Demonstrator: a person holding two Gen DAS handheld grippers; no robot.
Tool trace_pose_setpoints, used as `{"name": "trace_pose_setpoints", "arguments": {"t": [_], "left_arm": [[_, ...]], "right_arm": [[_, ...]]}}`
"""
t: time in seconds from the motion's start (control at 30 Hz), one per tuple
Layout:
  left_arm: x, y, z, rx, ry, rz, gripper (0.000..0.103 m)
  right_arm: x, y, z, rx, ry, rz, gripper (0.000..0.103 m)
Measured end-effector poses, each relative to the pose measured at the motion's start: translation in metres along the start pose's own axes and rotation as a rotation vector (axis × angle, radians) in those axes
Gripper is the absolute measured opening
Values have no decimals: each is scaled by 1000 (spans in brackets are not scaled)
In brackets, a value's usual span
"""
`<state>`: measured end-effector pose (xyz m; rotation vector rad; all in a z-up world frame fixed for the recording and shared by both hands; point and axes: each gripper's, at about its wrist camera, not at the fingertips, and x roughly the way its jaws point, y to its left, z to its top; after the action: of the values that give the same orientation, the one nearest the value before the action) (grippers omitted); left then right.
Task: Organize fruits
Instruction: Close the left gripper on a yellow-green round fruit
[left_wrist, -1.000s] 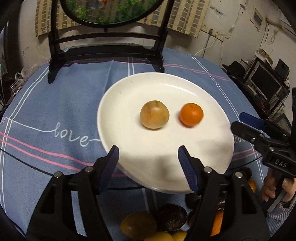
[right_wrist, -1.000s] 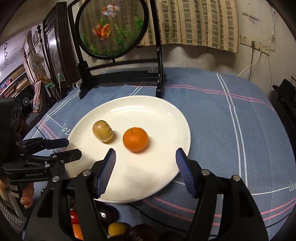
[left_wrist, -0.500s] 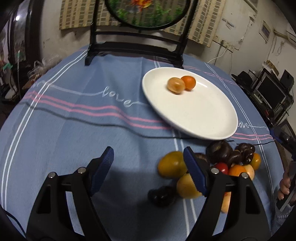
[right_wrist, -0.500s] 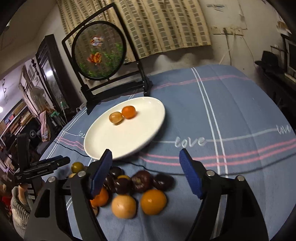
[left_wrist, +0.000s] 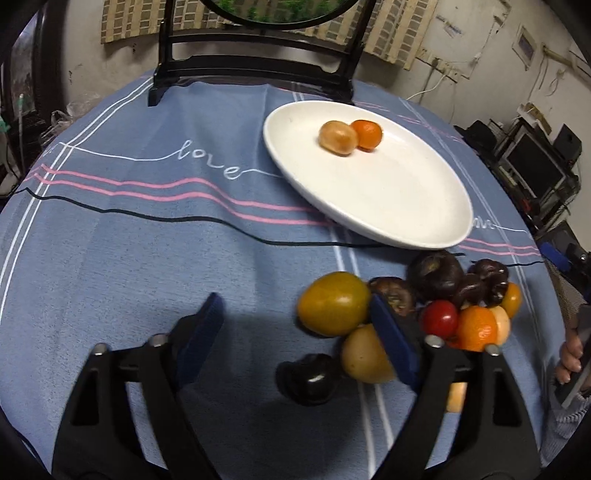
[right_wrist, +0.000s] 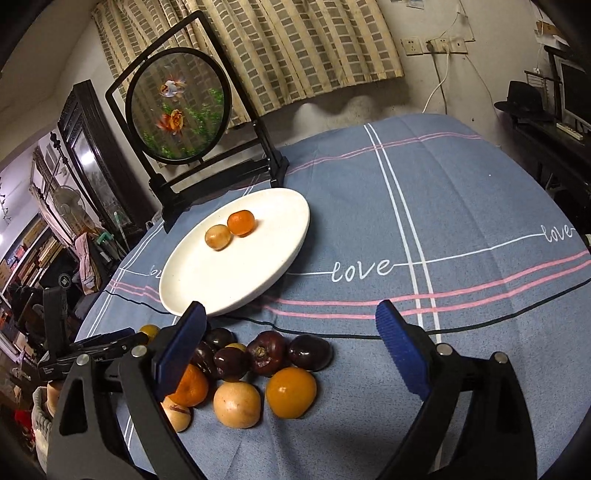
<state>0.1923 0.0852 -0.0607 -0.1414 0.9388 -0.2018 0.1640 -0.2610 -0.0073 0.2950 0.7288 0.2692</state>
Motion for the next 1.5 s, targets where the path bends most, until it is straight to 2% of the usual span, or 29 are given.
{"name": "trace_pose_setpoints", "arguments": {"t": [0.1,0.2,0.23,0.33,0.53,0.7,0.8,0.87,0.97,1.03,1.1,1.5], "left_arm": [[-7,10,3,-25,-34,39,90],[-20,26,6,-76,-89,120,89],[-23,33,6,-105,-100,126,89],[-25,40,7,-141,-99,68,89],[-10,18,12,-52,-88,54,87],[-4,7,18,13,-147,121,86],[1,-3,19,76,-148,141,85],[6,-7,20,107,-134,126,79],[13,-10,19,137,-99,97,64],[17,-11,18,147,-74,76,50],[19,-12,15,152,-54,60,45],[23,-11,11,157,-44,69,40]], "right_arm": [[0,-2,0,4,0,-13,93],[-1,-5,0,19,1,-13,93],[-1,-6,1,21,1,-13,93],[-2,-7,1,25,1,-8,93],[-1,-5,0,22,3,-4,94],[3,-6,-1,23,16,-7,94],[5,-4,-2,17,24,-7,94],[5,-2,-3,6,29,-3,94],[6,3,-4,-12,32,1,94],[6,4,-4,-18,35,3,94],[7,6,-5,-25,42,4,94],[10,14,-9,-62,65,13,94]]}}
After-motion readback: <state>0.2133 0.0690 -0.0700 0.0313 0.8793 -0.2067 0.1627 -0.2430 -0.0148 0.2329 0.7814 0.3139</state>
